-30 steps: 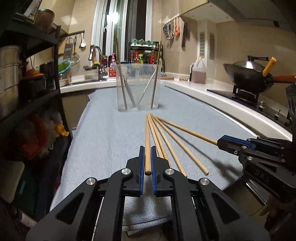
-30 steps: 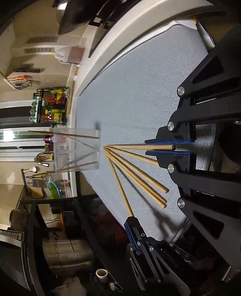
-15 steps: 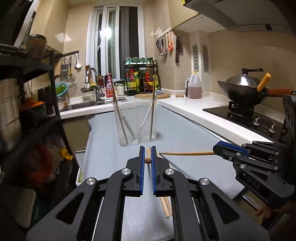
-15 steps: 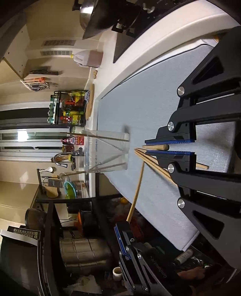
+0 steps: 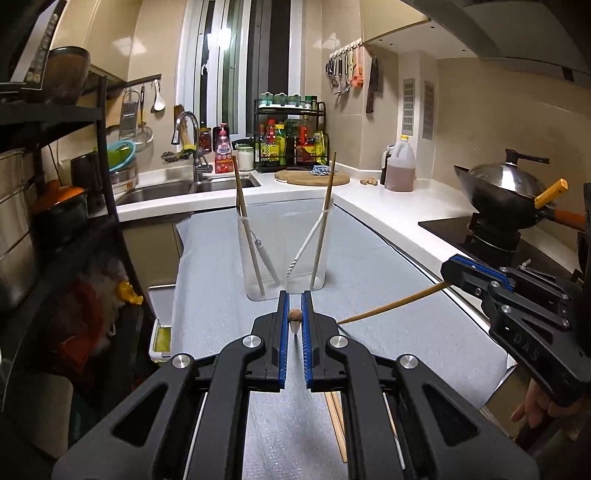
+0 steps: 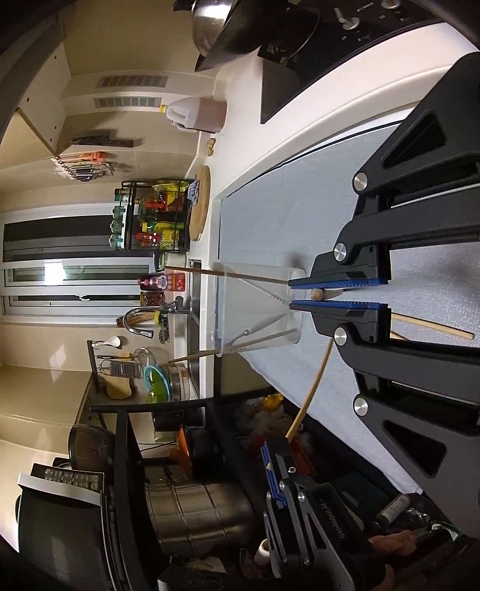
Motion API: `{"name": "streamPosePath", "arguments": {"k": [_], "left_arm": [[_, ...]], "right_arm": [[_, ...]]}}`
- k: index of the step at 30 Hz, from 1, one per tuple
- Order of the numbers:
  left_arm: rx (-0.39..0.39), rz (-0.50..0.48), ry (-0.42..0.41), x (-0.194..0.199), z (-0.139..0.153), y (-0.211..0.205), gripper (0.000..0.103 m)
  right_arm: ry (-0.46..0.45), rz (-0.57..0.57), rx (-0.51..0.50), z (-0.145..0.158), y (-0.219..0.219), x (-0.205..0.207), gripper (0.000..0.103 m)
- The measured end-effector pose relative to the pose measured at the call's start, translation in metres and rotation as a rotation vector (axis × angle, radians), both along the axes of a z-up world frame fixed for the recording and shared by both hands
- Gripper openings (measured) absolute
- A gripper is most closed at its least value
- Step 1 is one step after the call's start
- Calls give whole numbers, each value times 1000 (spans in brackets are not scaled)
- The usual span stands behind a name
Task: Organize utensils
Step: 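Lift the chopstick with the left tool while the right tool carries its chopstick to the container, then lower the chopstick into the container and open the left gripper while the right releases its chopstick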
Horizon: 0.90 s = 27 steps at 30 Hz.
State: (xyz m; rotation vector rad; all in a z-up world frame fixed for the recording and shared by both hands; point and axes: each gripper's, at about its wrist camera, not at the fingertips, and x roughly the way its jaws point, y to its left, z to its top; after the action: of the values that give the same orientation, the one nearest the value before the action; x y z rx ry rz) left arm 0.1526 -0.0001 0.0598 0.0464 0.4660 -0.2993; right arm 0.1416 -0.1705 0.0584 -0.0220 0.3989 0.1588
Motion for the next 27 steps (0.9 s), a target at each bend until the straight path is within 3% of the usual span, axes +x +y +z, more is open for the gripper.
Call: {"name": "streamPosePath", "arguments": {"k": [18, 27], "left_arm": [[-8, -36, -2, 34, 46, 3, 6], [41, -77, -16, 48, 83, -2, 6]], "right_arm": [[2, 47, 56, 47, -11, 46, 6], [-13, 76, 41, 84, -3, 66, 6]]}}
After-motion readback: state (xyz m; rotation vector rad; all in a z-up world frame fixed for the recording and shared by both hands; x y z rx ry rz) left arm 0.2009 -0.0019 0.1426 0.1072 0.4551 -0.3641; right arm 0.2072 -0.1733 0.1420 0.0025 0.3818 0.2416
